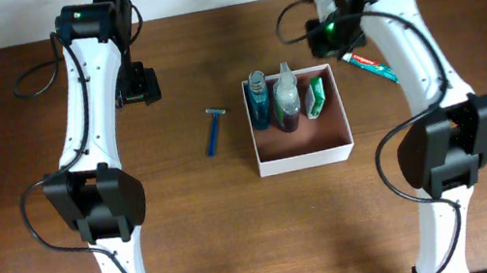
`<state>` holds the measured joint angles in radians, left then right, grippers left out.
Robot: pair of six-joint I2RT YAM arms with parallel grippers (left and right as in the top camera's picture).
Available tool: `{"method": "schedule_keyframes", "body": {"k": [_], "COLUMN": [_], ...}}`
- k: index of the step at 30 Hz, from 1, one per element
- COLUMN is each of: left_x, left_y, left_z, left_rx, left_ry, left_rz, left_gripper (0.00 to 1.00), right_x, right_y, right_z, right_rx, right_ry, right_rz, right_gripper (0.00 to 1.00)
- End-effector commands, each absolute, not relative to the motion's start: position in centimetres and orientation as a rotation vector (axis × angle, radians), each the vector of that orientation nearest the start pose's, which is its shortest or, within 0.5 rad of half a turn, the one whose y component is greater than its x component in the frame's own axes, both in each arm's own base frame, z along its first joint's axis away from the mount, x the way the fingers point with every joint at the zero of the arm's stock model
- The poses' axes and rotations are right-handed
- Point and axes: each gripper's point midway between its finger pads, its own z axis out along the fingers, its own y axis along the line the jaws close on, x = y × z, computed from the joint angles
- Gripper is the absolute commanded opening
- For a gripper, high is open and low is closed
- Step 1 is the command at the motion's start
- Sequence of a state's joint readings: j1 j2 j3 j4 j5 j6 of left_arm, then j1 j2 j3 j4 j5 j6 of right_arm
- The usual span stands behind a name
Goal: Pack container
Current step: 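Move the right gripper over the Colgate toothpaste tube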
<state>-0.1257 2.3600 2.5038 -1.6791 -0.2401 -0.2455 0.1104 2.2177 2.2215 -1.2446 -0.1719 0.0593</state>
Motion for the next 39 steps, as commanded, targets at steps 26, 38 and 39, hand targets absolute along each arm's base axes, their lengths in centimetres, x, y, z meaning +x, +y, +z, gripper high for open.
{"method": "schedule_keyframes", "body": {"k": [26,38,39], "left_x": [46.4,46.8,46.9], "left_y": [-1.6,-0.8,-0.6], "left_z": [15.8,16.0,16.1], "left_rx": [-0.182,-0.187,-0.188], "left_ry": [2.980,2.947,2.938], "left_rz": [0.334,0.398,0.417], "left_gripper": [0.99,0.99,0.99], "right_x": [52.8,52.8,52.7], "right_y": [-7.0,-4.8,-4.7], "right_z": [12.5,7.2,7.1], "right_rx": [-0.617,-0.673,-0.681], "right_ry": [2.656,2.714,2.716], "right_rz": [-0.053,0.112,0.121], "right_gripper": [0.99,0.99,0.99]}}
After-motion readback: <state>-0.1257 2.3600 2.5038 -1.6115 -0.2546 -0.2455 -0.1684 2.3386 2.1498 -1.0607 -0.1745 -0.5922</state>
